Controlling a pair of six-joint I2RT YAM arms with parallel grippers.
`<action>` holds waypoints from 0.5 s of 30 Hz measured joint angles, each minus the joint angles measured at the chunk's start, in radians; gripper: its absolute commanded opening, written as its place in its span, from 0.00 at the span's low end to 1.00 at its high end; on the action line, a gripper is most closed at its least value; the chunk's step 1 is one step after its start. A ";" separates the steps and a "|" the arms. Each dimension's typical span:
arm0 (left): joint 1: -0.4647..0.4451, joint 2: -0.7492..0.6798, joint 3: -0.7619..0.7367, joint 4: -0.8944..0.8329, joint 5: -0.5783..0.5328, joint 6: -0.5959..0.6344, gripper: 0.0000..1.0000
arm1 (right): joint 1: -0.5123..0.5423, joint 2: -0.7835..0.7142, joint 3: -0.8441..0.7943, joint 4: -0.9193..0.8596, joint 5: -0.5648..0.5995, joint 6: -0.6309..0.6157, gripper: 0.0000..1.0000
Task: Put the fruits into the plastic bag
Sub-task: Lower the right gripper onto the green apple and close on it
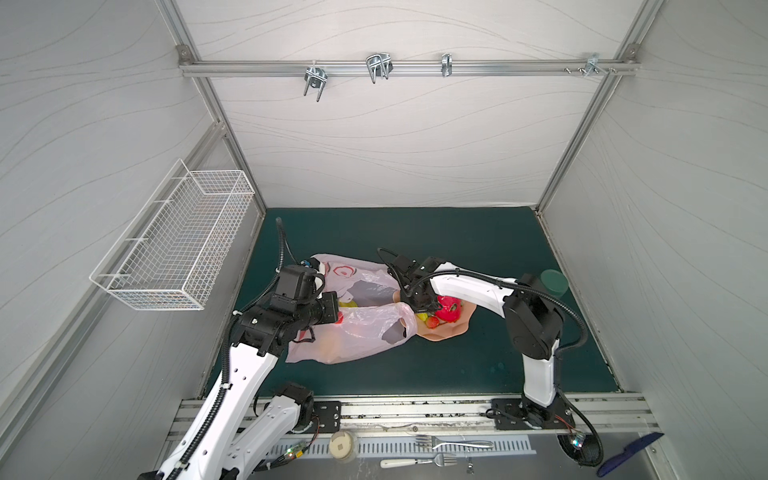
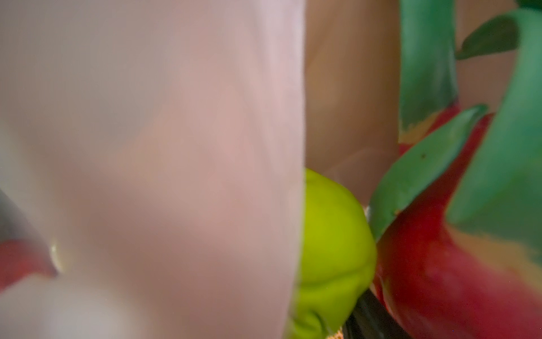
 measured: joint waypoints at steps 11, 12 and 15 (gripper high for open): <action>0.000 0.001 0.000 0.000 0.000 0.008 0.00 | -0.001 -0.054 -0.018 0.002 0.002 0.000 0.42; 0.000 0.001 0.000 0.000 0.000 0.008 0.00 | -0.002 -0.068 -0.020 0.003 0.002 0.000 0.42; 0.000 0.001 0.000 0.000 0.000 0.010 0.00 | -0.002 -0.117 -0.027 0.006 0.000 0.002 0.41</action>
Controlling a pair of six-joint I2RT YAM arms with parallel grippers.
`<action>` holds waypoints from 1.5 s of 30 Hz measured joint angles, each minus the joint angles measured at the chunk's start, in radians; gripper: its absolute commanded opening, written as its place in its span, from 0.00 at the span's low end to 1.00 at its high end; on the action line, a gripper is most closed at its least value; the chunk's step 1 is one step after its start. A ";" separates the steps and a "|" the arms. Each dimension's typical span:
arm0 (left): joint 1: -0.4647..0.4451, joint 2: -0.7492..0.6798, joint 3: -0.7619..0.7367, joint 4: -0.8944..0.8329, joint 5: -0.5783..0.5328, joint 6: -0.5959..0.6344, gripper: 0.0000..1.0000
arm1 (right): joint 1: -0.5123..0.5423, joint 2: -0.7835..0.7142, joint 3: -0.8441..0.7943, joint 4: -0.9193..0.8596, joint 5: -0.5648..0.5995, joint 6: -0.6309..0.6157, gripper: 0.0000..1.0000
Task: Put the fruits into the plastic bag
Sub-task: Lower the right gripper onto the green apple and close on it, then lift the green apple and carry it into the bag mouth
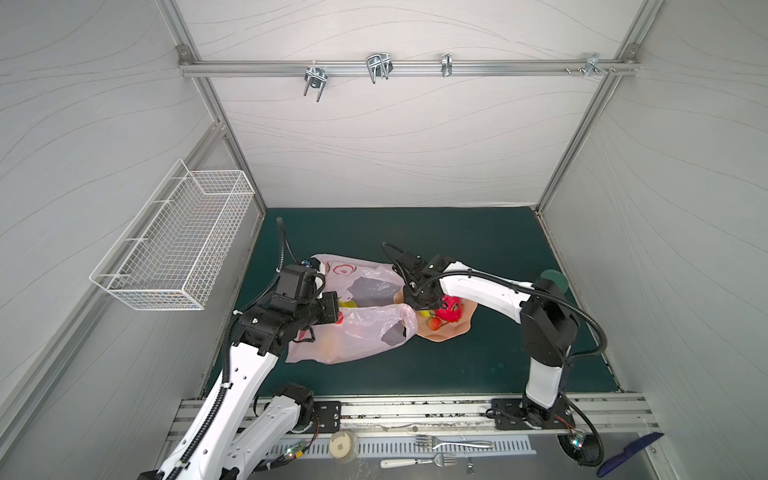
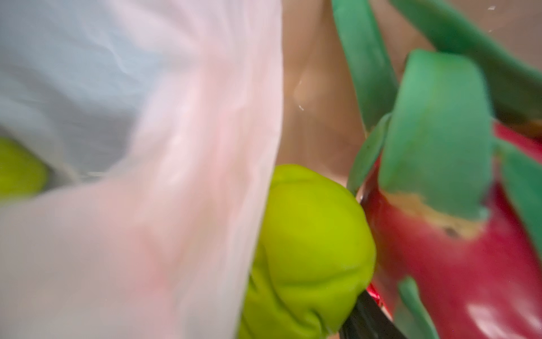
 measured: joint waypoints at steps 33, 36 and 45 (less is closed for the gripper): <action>0.000 0.013 0.000 0.001 0.019 0.004 0.00 | -0.093 -0.303 -0.486 0.601 -0.555 0.529 0.34; 0.000 0.013 0.000 0.001 0.020 0.004 0.00 | -0.091 -0.299 -0.488 0.645 -0.583 0.555 0.35; 0.000 0.021 0.002 0.001 0.023 0.004 0.00 | -0.077 -0.261 -0.486 0.724 -0.636 0.598 0.35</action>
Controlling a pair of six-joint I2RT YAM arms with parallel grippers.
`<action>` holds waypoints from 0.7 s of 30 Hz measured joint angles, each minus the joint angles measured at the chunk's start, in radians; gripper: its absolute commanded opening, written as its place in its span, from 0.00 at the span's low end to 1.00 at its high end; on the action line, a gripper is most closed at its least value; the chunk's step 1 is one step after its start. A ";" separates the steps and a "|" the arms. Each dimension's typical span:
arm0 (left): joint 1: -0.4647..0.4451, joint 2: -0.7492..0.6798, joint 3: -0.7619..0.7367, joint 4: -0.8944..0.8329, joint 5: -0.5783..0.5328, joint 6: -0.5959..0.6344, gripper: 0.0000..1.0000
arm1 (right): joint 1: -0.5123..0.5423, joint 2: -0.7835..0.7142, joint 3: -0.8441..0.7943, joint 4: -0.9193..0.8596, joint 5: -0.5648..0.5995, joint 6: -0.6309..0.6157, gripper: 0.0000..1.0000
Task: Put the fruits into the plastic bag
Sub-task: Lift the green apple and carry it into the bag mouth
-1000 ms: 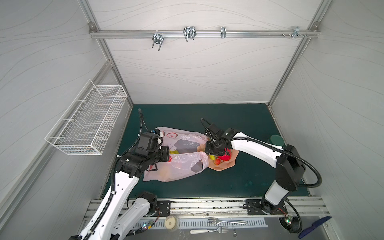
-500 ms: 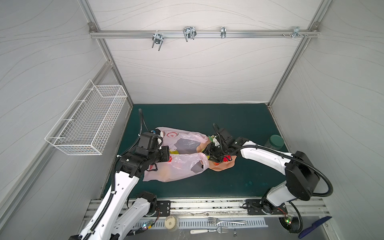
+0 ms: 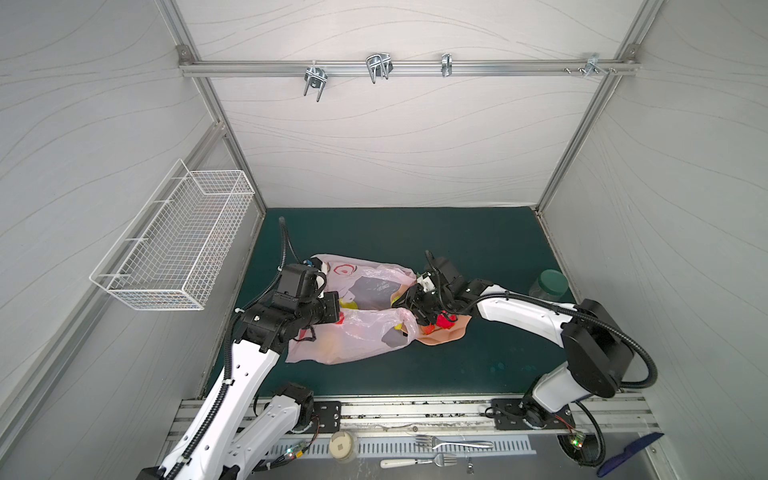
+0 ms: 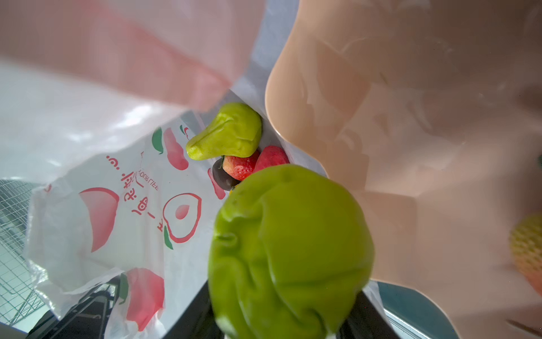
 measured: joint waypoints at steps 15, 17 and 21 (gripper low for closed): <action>0.000 0.027 0.011 0.011 0.019 -0.005 0.00 | 0.093 0.198 0.109 0.191 -0.061 0.152 0.35; 0.000 0.027 0.011 0.013 0.022 -0.009 0.00 | 0.108 0.230 0.141 0.206 -0.066 0.168 0.35; 0.000 0.029 0.011 0.021 0.026 -0.015 0.00 | 0.142 0.295 0.217 0.236 -0.081 0.202 0.35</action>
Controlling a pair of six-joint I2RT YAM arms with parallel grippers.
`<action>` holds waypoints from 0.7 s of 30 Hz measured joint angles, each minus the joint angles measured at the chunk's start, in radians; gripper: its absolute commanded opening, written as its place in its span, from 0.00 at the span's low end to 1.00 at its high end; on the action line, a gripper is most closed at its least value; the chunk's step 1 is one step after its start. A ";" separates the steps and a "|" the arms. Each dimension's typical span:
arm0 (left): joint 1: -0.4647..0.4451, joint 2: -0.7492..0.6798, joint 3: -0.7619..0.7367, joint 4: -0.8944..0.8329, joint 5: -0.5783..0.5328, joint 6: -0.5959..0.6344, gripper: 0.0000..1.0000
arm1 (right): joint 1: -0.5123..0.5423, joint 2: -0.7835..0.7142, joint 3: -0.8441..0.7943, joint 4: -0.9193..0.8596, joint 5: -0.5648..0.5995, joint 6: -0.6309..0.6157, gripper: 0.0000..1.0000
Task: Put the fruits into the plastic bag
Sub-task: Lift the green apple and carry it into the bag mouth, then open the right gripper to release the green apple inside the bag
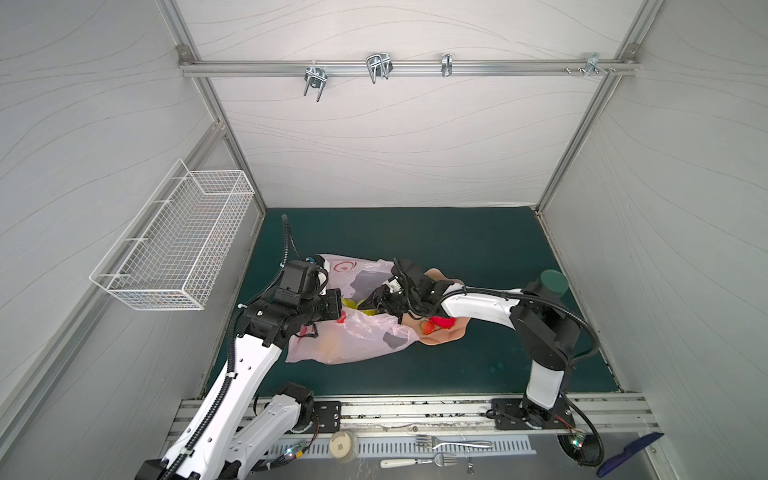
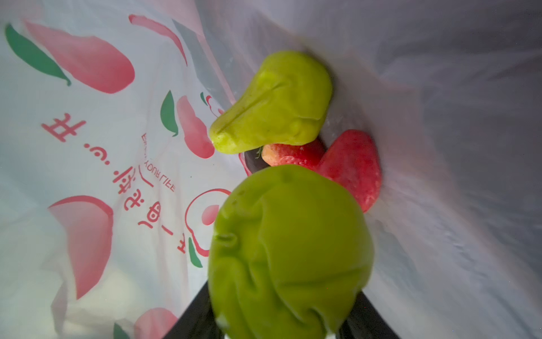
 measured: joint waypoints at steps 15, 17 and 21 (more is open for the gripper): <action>0.000 0.008 0.002 0.009 0.003 -0.005 0.00 | 0.102 0.167 0.181 0.049 -0.057 0.089 0.45; 0.000 0.009 0.002 0.009 0.003 -0.005 0.00 | 0.108 0.181 0.205 0.033 -0.065 0.089 0.48; 0.000 0.009 0.002 0.009 0.003 -0.005 0.00 | 0.116 0.201 0.240 0.012 -0.084 0.090 0.64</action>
